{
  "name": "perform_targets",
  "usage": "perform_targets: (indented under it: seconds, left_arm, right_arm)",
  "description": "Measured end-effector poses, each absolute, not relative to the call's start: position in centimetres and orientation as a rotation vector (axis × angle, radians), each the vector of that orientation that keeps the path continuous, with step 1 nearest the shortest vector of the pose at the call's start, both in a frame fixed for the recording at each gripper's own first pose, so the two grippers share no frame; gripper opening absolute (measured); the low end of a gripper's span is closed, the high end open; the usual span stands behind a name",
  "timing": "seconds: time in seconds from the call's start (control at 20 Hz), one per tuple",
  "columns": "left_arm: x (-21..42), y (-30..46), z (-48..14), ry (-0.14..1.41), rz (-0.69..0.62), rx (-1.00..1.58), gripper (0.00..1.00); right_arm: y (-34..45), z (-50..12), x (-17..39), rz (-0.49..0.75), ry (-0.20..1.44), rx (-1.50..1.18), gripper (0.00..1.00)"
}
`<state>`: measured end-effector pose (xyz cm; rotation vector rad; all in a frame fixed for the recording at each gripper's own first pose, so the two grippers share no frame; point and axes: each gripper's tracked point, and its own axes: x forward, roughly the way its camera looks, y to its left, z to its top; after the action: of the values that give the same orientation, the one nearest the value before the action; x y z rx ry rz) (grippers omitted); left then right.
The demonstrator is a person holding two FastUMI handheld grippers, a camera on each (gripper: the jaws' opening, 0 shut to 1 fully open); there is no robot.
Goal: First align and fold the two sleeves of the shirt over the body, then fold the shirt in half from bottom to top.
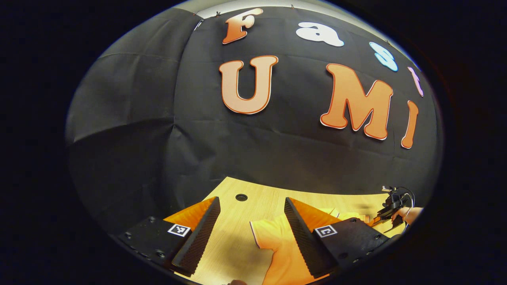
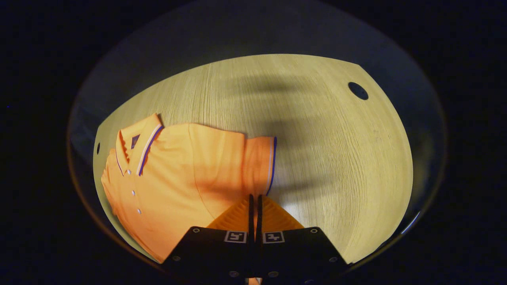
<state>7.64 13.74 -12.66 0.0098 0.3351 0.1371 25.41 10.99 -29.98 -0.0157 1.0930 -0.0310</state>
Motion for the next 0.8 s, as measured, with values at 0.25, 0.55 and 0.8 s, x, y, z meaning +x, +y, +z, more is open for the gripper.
perform_targets:
  seconds: [0.25, 0.55, 0.8]
  left_arm:
    - [7.0, 14.5, -12.7, 0.335, 0.131, 0.027, 0.98]
    - [7.4, 14.8, -11.5, 0.312, 0.094, 0.033, 0.97]
    - [7.6, 15.6, -11.0, 0.301, 0.066, 0.019, 0.98]
  right_arm:
    - [10.9, -29.9, 24.7, -0.038, 1.093, -0.006, 0.00]
    - [13.2, -26.7, 23.8, -0.021, 1.028, 0.020, 0.00]
    - [16.2, -23.8, 22.7, 0.021, 0.977, -0.011, 0.00]
